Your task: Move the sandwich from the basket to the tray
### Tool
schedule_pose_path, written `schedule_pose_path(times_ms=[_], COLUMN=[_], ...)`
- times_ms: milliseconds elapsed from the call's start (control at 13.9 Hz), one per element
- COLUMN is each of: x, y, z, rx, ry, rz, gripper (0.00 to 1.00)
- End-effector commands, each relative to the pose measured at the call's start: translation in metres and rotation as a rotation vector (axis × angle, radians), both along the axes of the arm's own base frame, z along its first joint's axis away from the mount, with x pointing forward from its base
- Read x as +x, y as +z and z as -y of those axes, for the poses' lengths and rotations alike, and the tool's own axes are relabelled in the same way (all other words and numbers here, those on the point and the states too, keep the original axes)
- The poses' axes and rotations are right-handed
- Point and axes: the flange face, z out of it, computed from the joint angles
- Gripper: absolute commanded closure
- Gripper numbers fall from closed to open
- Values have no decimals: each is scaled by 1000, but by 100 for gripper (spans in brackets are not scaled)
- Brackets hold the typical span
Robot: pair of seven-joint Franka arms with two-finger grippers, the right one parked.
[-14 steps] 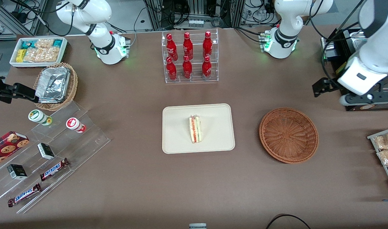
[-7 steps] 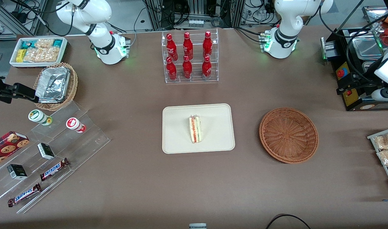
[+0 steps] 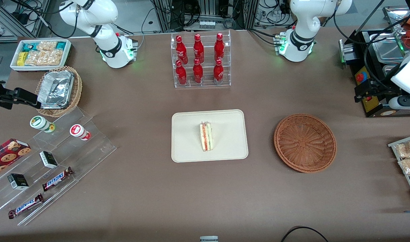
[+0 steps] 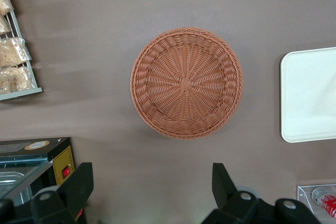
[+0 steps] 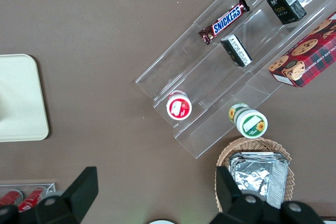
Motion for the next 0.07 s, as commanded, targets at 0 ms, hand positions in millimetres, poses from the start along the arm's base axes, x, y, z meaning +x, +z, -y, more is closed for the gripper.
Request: schedule_pose_path(times_ms=[0], x=[0], y=[6], z=[1], rx=[18], ry=[-13], rz=[-14], gripper=[0])
